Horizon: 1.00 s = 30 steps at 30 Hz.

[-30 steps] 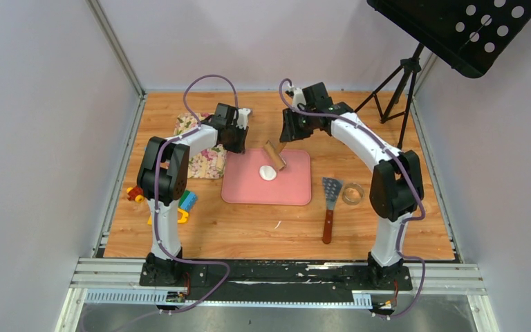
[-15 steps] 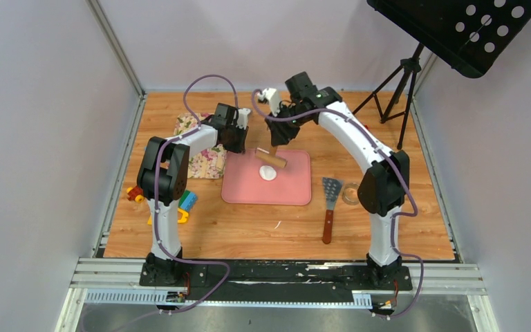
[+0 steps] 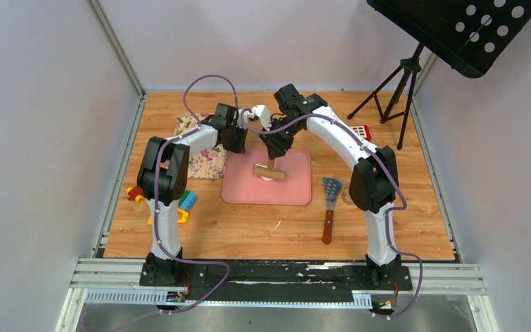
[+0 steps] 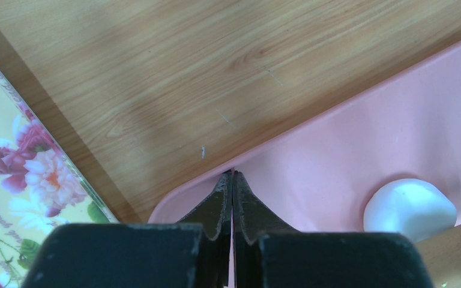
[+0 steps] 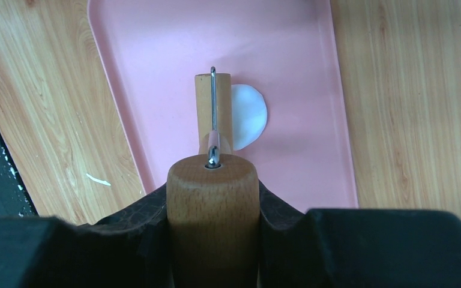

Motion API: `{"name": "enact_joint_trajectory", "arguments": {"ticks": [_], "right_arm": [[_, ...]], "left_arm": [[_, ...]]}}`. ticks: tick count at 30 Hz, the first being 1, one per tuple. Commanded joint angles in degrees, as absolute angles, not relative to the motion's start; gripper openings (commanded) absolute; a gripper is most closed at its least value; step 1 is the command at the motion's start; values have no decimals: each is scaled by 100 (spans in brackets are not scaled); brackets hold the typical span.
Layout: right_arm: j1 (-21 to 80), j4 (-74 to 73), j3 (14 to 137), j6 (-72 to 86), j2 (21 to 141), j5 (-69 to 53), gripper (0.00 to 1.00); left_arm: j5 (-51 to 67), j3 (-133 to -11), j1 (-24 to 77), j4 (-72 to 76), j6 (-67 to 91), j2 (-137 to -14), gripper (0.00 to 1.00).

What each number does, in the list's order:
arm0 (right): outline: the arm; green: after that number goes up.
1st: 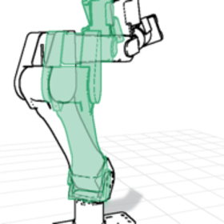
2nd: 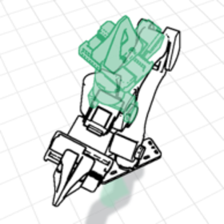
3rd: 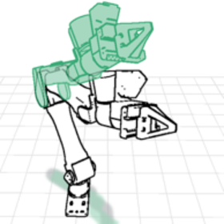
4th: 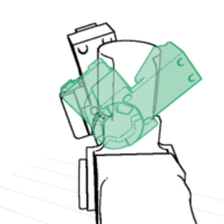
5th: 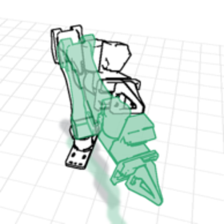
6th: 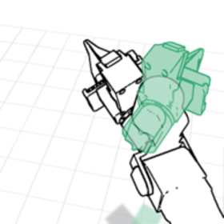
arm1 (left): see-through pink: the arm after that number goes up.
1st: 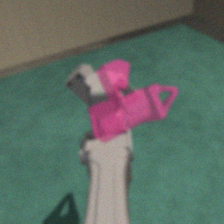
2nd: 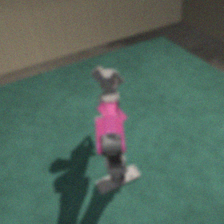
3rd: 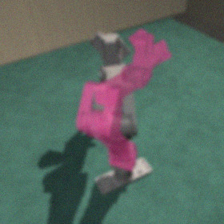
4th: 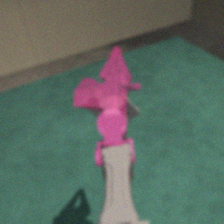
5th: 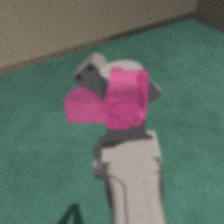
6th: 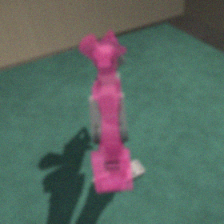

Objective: Roll out the dumpling wrappers from the dough
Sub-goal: Flatten out the dough on the work surface.

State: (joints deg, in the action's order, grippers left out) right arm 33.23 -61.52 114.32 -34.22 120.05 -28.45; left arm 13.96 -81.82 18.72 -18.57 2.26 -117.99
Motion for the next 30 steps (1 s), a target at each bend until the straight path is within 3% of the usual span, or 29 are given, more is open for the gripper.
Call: {"name": "enact_joint_trajectory", "arguments": {"ticks": [1, 10, 19, 30], "right_arm": [[3429, -5985, 11502, -3679, 12149, -2735, 0], [3570, -5981, 11066, -3763, 12218, -2621, 0], [3507, -6588, 11976, -3712, 11302, -4149, 0], [3373, -6329, 12291, -3924, 11855, -3292, 0]], "left_arm": [[1198, -8232, 1863, -1969, 176, -11949, 0], [1213, -8219, 1863, -1968, 176, -11932, 0], [1213, -8225, 1863, -1969, 176, -11920, 0], [1200, -8224, 1863, -1971, 176, -11933, 0]]}}
